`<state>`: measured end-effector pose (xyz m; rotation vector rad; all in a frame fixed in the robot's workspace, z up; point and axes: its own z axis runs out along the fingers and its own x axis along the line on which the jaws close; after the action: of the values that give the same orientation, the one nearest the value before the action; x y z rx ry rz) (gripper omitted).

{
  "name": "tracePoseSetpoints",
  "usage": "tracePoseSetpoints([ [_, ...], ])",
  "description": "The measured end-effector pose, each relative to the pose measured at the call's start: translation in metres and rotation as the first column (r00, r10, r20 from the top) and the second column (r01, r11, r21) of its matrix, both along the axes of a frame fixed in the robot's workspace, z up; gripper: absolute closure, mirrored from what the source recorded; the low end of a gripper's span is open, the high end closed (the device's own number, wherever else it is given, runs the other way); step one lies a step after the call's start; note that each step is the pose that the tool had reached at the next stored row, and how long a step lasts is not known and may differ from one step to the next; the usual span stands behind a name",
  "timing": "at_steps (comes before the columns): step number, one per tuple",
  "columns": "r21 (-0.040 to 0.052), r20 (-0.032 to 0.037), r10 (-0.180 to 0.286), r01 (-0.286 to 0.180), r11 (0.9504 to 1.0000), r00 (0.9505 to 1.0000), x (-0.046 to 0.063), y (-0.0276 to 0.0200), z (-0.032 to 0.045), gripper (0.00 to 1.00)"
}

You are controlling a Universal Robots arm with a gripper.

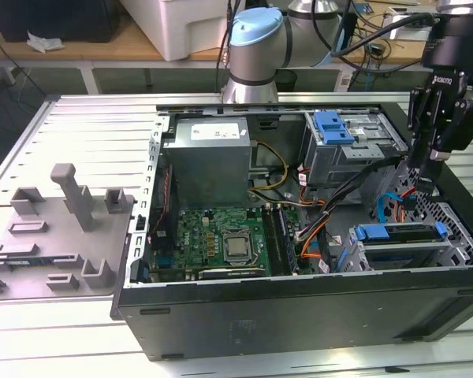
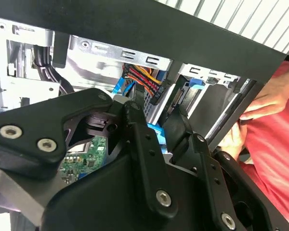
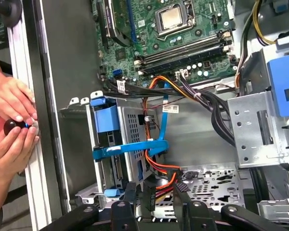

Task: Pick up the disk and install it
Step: 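Insert the first disk wire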

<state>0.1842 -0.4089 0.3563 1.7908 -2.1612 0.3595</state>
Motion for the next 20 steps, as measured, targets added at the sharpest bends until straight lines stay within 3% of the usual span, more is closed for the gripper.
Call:
tracePoseSetpoints([
  [2,-0.0033,-0.0019,-0.019,0.019,0.9998,0.9998,0.001,0.0,-0.0009,0.56],
  [3,-0.0091,-0.0047,-0.028,0.028,0.9996,0.9996,0.003,0.0,-0.0016,0.56],
  [6,-0.045,-0.0203,-0.031,0.03,0.9985,0.9993,0.007,0.001,-0.0025,0.56],
  [8,-0.0627,-0.0291,-0.032,0.03,0.9976,0.9991,0.009,0.0019,-0.0031,0.56],
  [12,-0.0715,-0.033,-0.032,0.03,0.997,0.9989,0.01,0.0031,-0.0079,0.56],
  [20,-0.0804,-0.042,-0.034,0.031,0.9963,0.9985,0.011,0.0055,-0.0159,0.56],
])
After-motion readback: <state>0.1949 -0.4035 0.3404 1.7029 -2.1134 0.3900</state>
